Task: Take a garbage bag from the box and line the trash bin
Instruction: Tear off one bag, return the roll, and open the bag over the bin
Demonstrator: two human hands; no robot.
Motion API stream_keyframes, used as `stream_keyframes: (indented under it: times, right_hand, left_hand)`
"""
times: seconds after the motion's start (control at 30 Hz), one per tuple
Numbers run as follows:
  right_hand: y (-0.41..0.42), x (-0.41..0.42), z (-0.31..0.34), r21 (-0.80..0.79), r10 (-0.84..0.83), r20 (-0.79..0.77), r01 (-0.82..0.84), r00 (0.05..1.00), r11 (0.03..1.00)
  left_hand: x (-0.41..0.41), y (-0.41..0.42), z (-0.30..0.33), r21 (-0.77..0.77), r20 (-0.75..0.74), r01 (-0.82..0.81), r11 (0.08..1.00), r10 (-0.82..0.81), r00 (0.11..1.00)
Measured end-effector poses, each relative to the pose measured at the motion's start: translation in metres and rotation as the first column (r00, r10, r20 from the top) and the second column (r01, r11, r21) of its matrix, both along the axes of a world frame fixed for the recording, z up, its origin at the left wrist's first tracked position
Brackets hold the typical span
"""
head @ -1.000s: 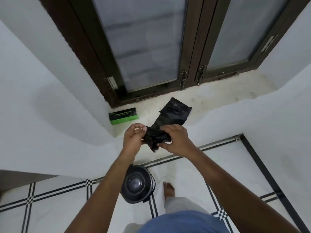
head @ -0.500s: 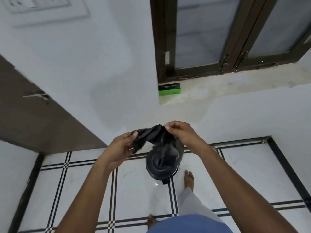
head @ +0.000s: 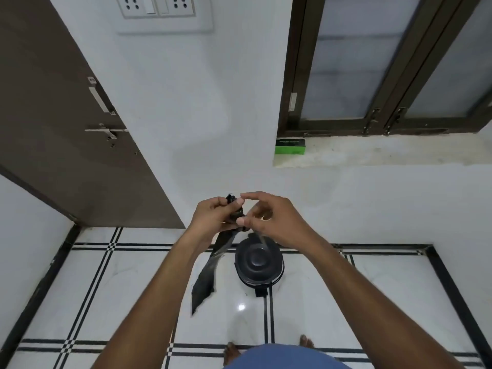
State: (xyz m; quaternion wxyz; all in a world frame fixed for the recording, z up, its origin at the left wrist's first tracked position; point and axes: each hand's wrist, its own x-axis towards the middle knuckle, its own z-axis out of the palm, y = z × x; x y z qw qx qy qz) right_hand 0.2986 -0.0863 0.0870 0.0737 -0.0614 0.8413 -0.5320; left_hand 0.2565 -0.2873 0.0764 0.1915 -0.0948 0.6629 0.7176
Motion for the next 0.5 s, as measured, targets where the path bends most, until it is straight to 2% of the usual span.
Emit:
stream_keyframes:
  times: [0.1, 0.17, 0.23, 0.33, 0.43, 0.5]
  right_hand:
    - [0.013, -0.003, -0.007, -0.024, -0.114, -0.024, 0.113, 0.993, 0.993]
    - [0.024, -0.004, -0.011, -0.029, -0.166, -0.052, 0.165, 0.985, 0.986]
    - [0.035, -0.003, -0.01, -0.129, -0.236, -0.012, 0.232, 0.972, 0.964]
    - [0.05, 0.0, -0.004, -0.342, -0.3, 0.159, 0.338, 0.94, 0.877]
    - [0.071, -0.006, 0.003, -0.471, -0.273, 0.354, 0.423, 0.895, 0.774]
    - [0.091, -0.012, 0.0, -0.543, -0.269, 0.424, 0.481, 0.865, 0.689]
  left_hand:
    - [-0.005, 0.014, 0.001, 0.143, 0.067, -0.114, 0.983, 0.105, 0.992]
    - [-0.008, 0.023, 0.001, 0.307, 0.119, -0.122, 0.944, 0.09, 0.989]
    - [-0.01, 0.031, 0.005, 0.381, 0.125, -0.084, 0.921, 0.039, 0.991]
    - [-0.01, 0.044, 0.005, 0.362, 0.113, -0.034, 0.932, -0.008, 0.994]
    - [-0.009, 0.053, 0.006, 0.307, 0.103, 0.056, 0.95, -0.092, 0.99]
    - [-0.009, 0.051, 0.004, 0.266, 0.08, 0.132, 0.955, -0.158, 0.984]
